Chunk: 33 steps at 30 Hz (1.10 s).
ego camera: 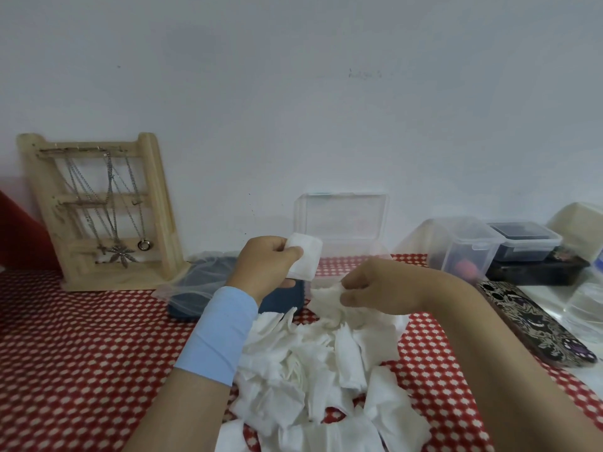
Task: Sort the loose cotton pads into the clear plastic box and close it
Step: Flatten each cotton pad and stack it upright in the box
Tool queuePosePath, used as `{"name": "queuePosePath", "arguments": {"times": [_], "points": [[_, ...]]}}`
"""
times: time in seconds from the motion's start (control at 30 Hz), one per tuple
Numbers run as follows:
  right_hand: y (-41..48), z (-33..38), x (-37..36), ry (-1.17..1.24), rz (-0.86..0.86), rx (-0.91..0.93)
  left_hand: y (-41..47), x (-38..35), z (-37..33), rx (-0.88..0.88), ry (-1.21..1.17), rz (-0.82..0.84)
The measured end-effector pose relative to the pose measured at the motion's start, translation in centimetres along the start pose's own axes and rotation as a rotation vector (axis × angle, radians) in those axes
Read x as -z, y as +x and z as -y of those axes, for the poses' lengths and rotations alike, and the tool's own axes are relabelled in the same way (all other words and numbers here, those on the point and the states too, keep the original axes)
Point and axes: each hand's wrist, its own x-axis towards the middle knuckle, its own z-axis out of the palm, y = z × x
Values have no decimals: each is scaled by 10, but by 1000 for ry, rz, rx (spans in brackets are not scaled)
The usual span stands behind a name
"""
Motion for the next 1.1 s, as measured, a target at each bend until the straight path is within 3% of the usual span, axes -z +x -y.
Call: {"name": "queuePosePath", "arguments": {"times": [0.1, 0.23, 0.4, 0.57, 0.67, 0.73, 0.8, 0.87, 1.0, 1.1], "points": [[-2, 6, 0, -55, 26, 44, -1, -1, 0, -2, 8, 6], [-2, 9, 2, 127, 61, 34, 0, 0, 1, -4, 4, 1], [9, 3, -9, -8, -13, 72, 1, 2, 1, 13, 3, -11], [14, 1, -4, 149, -281, 42, 1, 2, 2, 15, 0, -44], [5, 1, 4, 393, -523, 126, 0, 2, 1, 9, -22, -71], [-1, 4, 9, 644, -520, 188, -2, -1, -1, 8, -62, -37], [-4, 8, 11, 812, -410, 217, -6, -6, -5, 23, -107, 46], [-2, 10, 9, 785, -378, 215, -10, -12, -9, 48, -164, 149], [3, 8, 8, 704, -571, 116, -13, -16, -12, 112, -334, 256], [2, 7, 11, 770, -585, 126, -13, -15, -10, 137, -379, 285]]}}
